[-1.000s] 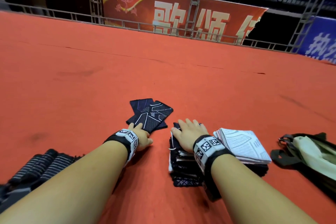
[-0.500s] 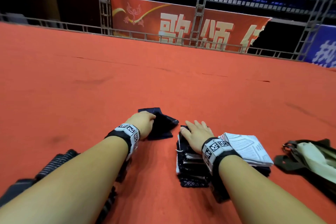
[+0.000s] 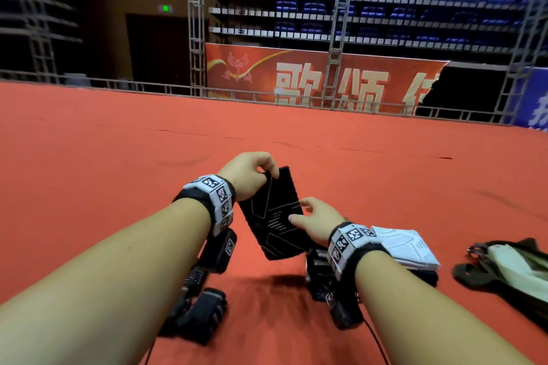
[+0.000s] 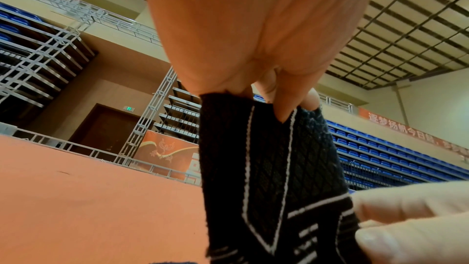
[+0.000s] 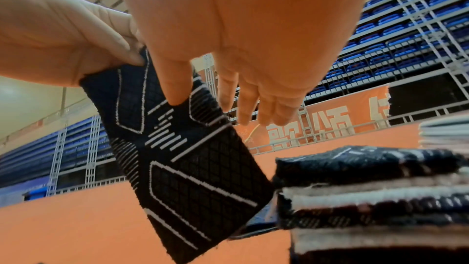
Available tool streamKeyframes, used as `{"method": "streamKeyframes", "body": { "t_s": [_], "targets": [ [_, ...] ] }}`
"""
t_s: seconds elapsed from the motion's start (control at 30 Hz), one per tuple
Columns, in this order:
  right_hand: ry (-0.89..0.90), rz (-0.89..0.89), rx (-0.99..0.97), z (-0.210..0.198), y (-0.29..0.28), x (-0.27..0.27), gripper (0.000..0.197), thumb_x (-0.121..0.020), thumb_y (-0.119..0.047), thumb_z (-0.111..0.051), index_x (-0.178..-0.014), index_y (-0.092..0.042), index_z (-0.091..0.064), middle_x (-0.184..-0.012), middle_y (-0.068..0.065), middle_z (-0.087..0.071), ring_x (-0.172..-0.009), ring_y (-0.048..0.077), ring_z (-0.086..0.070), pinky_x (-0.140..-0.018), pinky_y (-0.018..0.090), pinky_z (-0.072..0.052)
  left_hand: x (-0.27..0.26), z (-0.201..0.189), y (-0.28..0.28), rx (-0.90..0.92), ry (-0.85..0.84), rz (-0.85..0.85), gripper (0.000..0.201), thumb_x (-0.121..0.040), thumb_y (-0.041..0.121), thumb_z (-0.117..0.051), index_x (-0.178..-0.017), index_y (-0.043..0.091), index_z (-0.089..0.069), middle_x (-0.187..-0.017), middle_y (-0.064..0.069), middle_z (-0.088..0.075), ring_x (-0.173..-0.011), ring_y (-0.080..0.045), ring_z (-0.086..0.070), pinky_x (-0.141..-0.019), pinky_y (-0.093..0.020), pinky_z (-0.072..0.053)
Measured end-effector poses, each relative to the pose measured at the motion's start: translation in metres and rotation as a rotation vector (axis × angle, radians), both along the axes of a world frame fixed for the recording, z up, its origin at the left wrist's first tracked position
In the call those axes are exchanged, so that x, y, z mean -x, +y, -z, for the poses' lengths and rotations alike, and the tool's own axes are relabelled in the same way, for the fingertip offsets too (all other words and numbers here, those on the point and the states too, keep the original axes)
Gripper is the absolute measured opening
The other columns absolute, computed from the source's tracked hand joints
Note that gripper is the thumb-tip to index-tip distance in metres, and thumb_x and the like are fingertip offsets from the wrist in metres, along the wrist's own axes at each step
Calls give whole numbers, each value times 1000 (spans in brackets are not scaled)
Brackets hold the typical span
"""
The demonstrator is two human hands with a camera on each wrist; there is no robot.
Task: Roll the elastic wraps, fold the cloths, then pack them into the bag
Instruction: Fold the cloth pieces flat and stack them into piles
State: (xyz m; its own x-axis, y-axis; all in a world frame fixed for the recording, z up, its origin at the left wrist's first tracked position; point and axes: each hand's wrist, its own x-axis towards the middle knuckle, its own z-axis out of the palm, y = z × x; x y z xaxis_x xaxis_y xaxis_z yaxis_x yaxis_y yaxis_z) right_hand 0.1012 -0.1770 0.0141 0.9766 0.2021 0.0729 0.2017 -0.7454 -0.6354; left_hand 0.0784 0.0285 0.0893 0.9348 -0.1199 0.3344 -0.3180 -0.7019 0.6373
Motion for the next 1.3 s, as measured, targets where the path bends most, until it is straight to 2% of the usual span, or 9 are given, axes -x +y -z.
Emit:
{"method": "streamKeyframes", "body": {
  "t_s": [0.1,0.23,0.47,0.67,1.0,1.1,1.17,1.23,1.3],
  "targets": [
    [-22,-37,-151,3,2,19,14,-90,-33,-67,-99,-22,-68,-98,-3,-73,-90,16,-70,-86,34,-56,20,-10,3,25,-27,11,34,-84,-5,-49,-87,22,-69,-73,16,-62,-42,2,-46,-42,-15,-35],
    [-30,-58,-297,6,-3,49,10,-97,-26,-63,-88,-23,-67,-74,-5,-68,-53,3,-61,-52,21,-48,32,-6,5,45,-60,-24,36,-83,-5,-52,-86,28,-69,-96,9,-68,-71,-4,-61,-57,-20,-44],
    [86,-77,-152,6,-29,67,6,-91,-25,-70,-89,-20,-70,-87,-4,-74,-76,12,-67,-76,26,-54,51,11,0,-8,162,-35,43,-79,17,-65,-117,39,-59,-99,0,-69,-73,-17,-63,-64,-29,-51],
    [172,-225,92,1,-33,87,3,-88,-28,-73,-86,-26,-72,-89,-2,-73,-85,10,-68,-86,29,-55,66,38,-17,-283,411,169,23,-81,30,-81,-103,33,-75,-103,4,-73,-90,-10,-66,-86,-28,-54],
    [301,-277,302,3,-27,97,28,-81,-40,-80,-96,-16,-77,-88,-3,-73,-83,12,-68,-88,33,-55,68,74,-34,-473,488,271,13,-86,36,-77,-77,31,-70,-71,15,-67,-68,-5,-61,-73,-25,-51],
    [518,-227,130,6,-40,100,22,-77,-23,-85,-91,-10,-74,-79,10,-73,-72,28,-71,-67,36,-59,70,71,-15,-396,474,205,10,-89,34,-75,-82,28,-69,-76,11,-67,-68,-6,-60,-74,-25,-50],
    [656,-200,-127,12,-48,99,14,-84,-4,-75,-83,-9,-61,-59,15,-58,-50,23,-56,-50,27,-44,70,73,3,-319,476,144,9,-90,30,-74,-83,26,-70,-75,10,-68,-67,-8,-61,-72,-24,-51],
    [665,-166,-414,16,-50,97,33,-88,4,-65,-71,-16,-45,-55,6,-40,-48,11,-36,-51,23,-25,69,78,19,-180,536,95,10,-88,26,-76,-81,23,-69,-72,6,-68,-66,-12,-63,-68,-24,-52],
    [532,-100,-508,17,-45,89,35,-90,-2,-65,-66,-18,-46,-57,7,-43,-47,15,-42,-48,25,-35,72,83,29,-67,601,69,13,-80,28,-78,-80,21,-67,-76,-2,-66,-70,-19,-60,-73,-31,-51]
  ]
}}
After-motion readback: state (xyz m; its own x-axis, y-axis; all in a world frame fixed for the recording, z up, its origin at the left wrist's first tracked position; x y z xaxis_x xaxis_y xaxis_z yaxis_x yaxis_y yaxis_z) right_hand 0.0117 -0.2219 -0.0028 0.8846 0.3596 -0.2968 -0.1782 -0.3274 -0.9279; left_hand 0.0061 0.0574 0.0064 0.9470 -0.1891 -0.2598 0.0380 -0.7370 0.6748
